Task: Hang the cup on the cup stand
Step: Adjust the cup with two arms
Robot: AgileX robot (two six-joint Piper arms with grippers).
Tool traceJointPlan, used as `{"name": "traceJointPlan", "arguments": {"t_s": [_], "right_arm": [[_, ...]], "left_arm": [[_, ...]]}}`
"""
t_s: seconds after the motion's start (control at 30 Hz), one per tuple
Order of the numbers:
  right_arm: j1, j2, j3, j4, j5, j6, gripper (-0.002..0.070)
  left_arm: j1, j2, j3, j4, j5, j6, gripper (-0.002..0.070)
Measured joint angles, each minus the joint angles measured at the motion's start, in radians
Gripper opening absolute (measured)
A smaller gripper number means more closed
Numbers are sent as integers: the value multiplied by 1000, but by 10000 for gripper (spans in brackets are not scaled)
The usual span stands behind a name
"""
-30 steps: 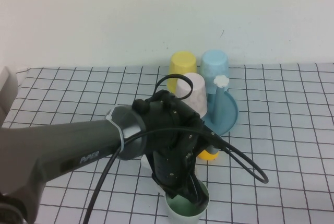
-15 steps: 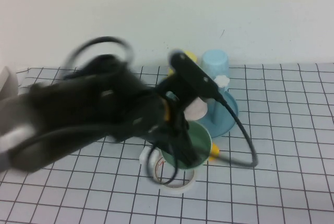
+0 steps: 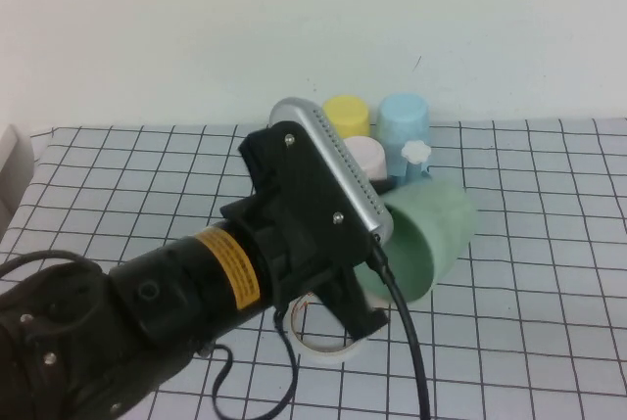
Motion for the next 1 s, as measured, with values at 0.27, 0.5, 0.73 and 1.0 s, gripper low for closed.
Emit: {"name": "traceJointPlan", "arguments": {"t_s": [0.27,0.5,0.73,1.0], "right_arm": [[0,425,-138,257,255,-254,43],[0,701,-313,263,387,-229,556],[53,862,-560,267,389,-169,683],[129,973,-741,271,314,-164,692]], "left_arm": [[0,14,4,-483,-368,370,8],[2,14,4,-558,-437,424,8],[2,14,8,-560,-400,424,8],[2,34,10,-560,-391,424,8]]}}
